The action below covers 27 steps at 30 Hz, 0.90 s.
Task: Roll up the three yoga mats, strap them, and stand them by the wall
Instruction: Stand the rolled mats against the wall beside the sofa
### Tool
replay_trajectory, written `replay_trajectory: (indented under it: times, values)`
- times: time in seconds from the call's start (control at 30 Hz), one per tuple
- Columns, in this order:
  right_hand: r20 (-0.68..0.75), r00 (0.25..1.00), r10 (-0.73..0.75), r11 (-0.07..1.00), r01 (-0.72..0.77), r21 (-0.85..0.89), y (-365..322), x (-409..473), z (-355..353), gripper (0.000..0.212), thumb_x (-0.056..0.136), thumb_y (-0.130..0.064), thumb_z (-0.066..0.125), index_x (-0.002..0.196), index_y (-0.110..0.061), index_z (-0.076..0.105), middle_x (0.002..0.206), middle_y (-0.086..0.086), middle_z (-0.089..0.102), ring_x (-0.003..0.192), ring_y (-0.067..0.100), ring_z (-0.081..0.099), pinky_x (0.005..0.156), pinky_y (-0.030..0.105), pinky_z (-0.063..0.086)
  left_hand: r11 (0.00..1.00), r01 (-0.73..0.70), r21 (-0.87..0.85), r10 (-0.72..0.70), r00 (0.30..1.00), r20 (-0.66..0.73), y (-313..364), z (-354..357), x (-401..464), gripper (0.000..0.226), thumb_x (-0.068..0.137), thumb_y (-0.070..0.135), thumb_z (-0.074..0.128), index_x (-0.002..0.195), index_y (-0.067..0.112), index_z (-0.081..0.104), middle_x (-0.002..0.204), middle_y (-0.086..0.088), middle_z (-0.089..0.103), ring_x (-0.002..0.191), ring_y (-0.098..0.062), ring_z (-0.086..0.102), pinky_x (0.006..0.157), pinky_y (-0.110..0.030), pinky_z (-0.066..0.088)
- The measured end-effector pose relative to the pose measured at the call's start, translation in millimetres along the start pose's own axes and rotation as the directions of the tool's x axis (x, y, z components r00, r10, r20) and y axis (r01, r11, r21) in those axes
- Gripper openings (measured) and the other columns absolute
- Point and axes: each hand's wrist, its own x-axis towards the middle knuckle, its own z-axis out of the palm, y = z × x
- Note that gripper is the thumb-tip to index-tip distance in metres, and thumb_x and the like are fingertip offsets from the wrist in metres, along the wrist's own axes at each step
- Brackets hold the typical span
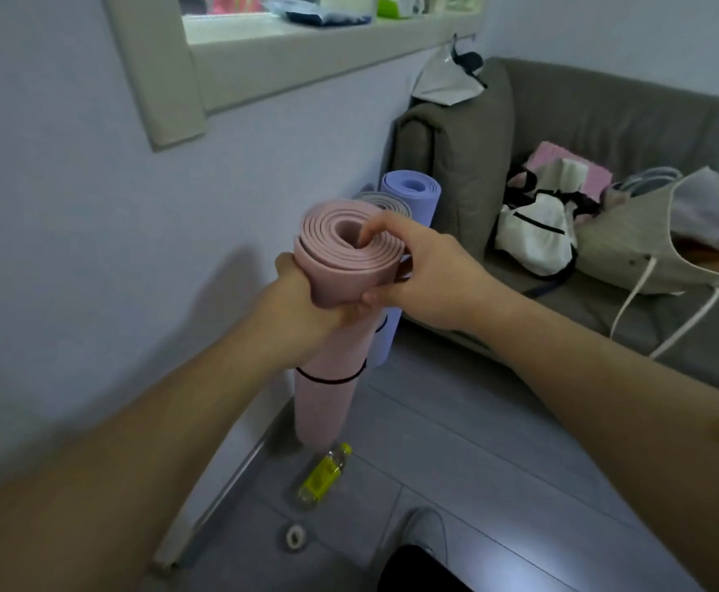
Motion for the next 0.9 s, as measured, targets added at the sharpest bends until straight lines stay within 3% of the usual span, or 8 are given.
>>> replay_trajectory:
  times: [0.23,0.37,0.47,0.57,0.67,0.7,0.8,0.9]
  values:
    - [0.02,1.0,0.018,0.999,-0.018,0.034,42,35,33,0.056,0.077,-0.019,0.089,0.116,-0.043,0.057,0.116,-0.016,0.07,0.092,0.011,0.068,0.086,0.042,0.062,0.992,-0.019,-0.125,0.023,0.999,0.025,-44,19,42,0.097,0.062,0.045,0.098,0.14,0.026,0.044,0.128,0.017,0.064,0.115,-0.002,0.065,0.085,-0.015,0.056]
    - [0.033,0.999,0.035,0.997,-0.037,0.072,62,53,45,0.059,0.077,-0.015,0.087,0.118,-0.042,0.055,0.117,-0.017,0.068,0.099,0.008,0.067,0.088,0.042,0.062,0.979,-0.022,-0.201,0.032,0.999,0.044,-53,34,59,0.078,0.076,0.01,0.093,0.14,0.029,0.052,0.133,0.011,0.066,0.115,0.004,0.066,0.092,-0.016,0.055]
    - [0.026,0.998,0.051,0.996,-0.053,0.078,74,63,54,0.06,0.078,-0.01,0.084,0.118,-0.045,0.055,0.119,-0.011,0.068,0.104,0.014,0.067,0.089,0.043,0.061,0.991,0.027,-0.131,-0.027,1.0,0.0,-57,41,67,0.085,0.082,0.012,0.089,0.152,0.019,0.042,0.14,0.004,0.058,0.125,-0.011,0.06,0.097,-0.024,0.049]
    - [0.035,0.996,0.082,0.993,-0.084,0.088,86,71,66,0.062,0.079,-0.01,0.081,0.124,-0.045,0.055,0.126,-0.001,0.064,0.111,0.022,0.065,0.093,0.046,0.06,0.971,0.04,-0.236,-0.044,0.999,-0.011,-60,53,82,0.056,0.092,-0.007,0.074,0.128,0.033,0.059,0.132,-0.002,0.069,0.113,-0.015,0.071,0.085,-0.031,0.062]
    - [0.031,0.995,0.094,0.993,-0.096,0.068,92,75,76,0.069,0.086,-0.015,0.077,0.144,-0.043,0.051,0.138,0.004,0.054,0.122,0.028,0.059,0.105,0.046,0.054,0.983,0.021,-0.18,-0.031,0.998,-0.052,-62,62,92,0.033,0.104,0.004,0.06,0.119,0.034,0.061,0.123,-0.005,0.072,0.101,-0.016,0.074,0.08,-0.035,0.065]
    - [0.021,0.995,0.102,0.992,-0.103,0.068,93,75,78,0.072,0.09,-0.016,0.075,0.15,-0.043,0.047,0.142,0.004,0.05,0.127,0.027,0.055,0.11,0.043,0.051,0.99,0.012,-0.142,-0.025,0.996,-0.09,-64,62,91,0.032,0.102,0.013,0.066,0.128,0.029,0.057,0.127,-0.006,0.071,0.105,-0.017,0.073,0.084,-0.038,0.065]
    - [-0.048,0.992,0.114,0.993,-0.113,0.017,96,77,82,0.073,0.098,-0.014,0.069,0.158,-0.043,0.04,0.148,0.001,0.044,0.125,0.02,0.051,0.103,0.025,0.043,0.995,0.017,-0.1,-0.028,0.993,-0.113,-63,64,89,0.092,0.076,0.034,0.091,0.149,0.022,0.036,0.135,0.001,0.063,0.113,-0.015,0.068,0.091,-0.038,0.06]
    - [-0.081,0.989,0.122,0.993,-0.122,0.009,96,75,86,0.073,0.098,-0.012,0.068,0.16,-0.04,0.041,0.153,0.0,0.043,0.128,0.019,0.051,0.099,0.018,0.038,0.99,0.019,-0.142,-0.038,0.991,-0.13,-55,62,84,0.09,0.079,0.026,0.091,0.15,0.019,0.036,0.135,0.001,0.062,0.114,-0.016,0.066,0.093,-0.04,0.06]
